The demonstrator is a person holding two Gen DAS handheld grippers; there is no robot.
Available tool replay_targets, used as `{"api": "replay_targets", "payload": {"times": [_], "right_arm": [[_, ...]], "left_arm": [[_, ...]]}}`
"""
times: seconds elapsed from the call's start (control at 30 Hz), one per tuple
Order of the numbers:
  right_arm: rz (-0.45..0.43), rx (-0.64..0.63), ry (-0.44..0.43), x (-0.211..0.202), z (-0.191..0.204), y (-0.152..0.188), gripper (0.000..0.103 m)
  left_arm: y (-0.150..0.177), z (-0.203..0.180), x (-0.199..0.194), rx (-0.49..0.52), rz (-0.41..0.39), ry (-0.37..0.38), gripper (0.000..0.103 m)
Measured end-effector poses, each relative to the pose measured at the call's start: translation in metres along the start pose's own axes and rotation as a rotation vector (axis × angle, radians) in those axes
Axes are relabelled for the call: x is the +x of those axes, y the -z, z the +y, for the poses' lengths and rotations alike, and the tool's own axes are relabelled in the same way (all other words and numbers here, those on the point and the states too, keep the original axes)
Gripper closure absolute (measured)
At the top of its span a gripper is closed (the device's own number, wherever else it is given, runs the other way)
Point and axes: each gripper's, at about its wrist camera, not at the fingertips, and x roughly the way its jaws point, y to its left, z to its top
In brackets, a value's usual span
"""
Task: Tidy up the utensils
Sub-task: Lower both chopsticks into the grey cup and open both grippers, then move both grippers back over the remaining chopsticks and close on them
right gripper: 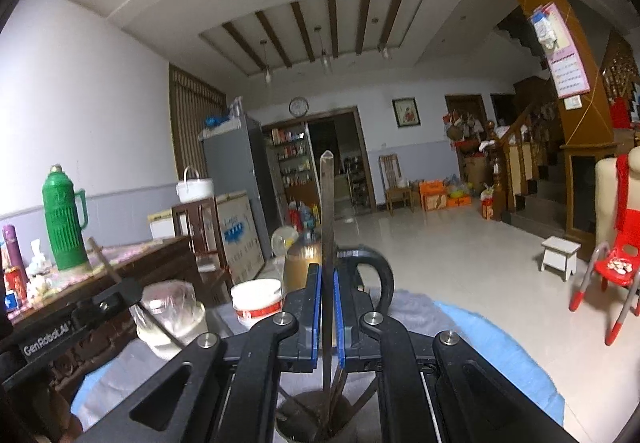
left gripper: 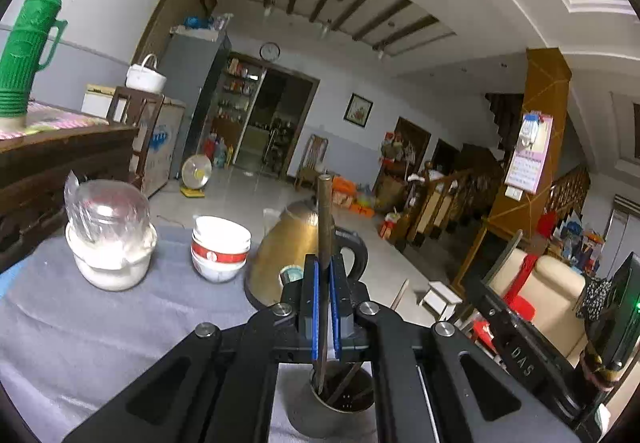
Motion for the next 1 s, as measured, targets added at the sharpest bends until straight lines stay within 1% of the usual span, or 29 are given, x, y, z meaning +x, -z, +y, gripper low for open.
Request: {"api": "replay_targets", "payload": {"times": [0.17,0.27,0.3,0.33,0.37,0.4,0.43,0.47,0.53,0.57,0.63,0.67,0.73,0.77,0.8,0.87,0.97,1.0], "right_arm": [[0.086,-0.010,-0.004,0.016,-0.007,0.015,0.097],[0.120,-0.016,0.002,0.020,-0.011,0.021,0.095],[0.129,-0.015,0.009,0.019,-0.013,0.021,0.094],[0.131,-0.015,0.015,0.018,-0.015,0.020,0.093],[0.129,-0.016,0.023,0.015,-0.016,0.019,0.085],[0.125,-0.014,0.024,0.013,-0.017,0.015,0.065],[0.117,-0.012,0.024,0.009,-0.017,0.012,0.048],[0.096,-0.006,0.020,0.002,-0.017,0.009,0.026],[0.060,-0.014,0.037,-0.015,-0.016,0.001,0.026],[0.047,-0.014,0.041,-0.024,-0.016,-0.003,0.026],[0.029,-0.009,0.040,-0.040,-0.016,-0.007,0.026],[0.017,-0.012,0.043,-0.054,-0.016,-0.009,0.026],[0.013,-0.021,0.038,-0.070,-0.012,-0.008,0.026],[0.024,-0.025,0.033,-0.081,-0.011,-0.004,0.026],[0.049,-0.026,0.024,-0.085,-0.008,0.001,0.026],[0.129,-0.030,-0.001,-0.087,-0.004,0.013,0.026],[0.306,-0.043,-0.040,-0.083,0.002,0.050,0.026],[0.361,-0.047,-0.050,-0.081,0.004,0.063,0.026]], "left_arm": [[0.011,0.001,0.018,0.003,0.074,0.011,0.098],[0.016,0.003,0.024,0.006,0.112,0.012,0.097],[0.017,0.003,0.023,0.009,0.118,0.009,0.095],[0.016,0.003,0.022,0.009,0.124,0.007,0.085],[0.014,0.004,0.019,0.004,0.125,0.006,0.076],[0.012,0.005,0.015,-0.008,0.121,0.007,0.058],[0.008,0.006,0.010,-0.018,0.112,0.011,0.052],[0.004,0.008,0.003,-0.021,0.098,0.012,0.052],[-0.003,0.011,-0.012,-0.017,0.078,0.002,0.044],[-0.007,0.016,-0.021,-0.021,0.064,-0.005,0.042],[-0.014,0.026,-0.036,-0.032,0.042,-0.027,0.036],[-0.016,0.035,-0.049,-0.038,0.030,-0.050,0.033],[-0.016,0.052,-0.067,-0.048,0.026,-0.107,0.023],[-0.014,0.060,-0.072,-0.053,0.031,-0.129,0.022],[-0.008,0.072,-0.082,-0.059,0.052,-0.162,0.020],[0.008,0.089,-0.092,-0.060,0.111,-0.217,0.020],[0.040,0.112,-0.101,-0.065,0.218,-0.287,0.020],[0.057,0.122,-0.104,-0.070,0.279,-0.312,0.020]]}}
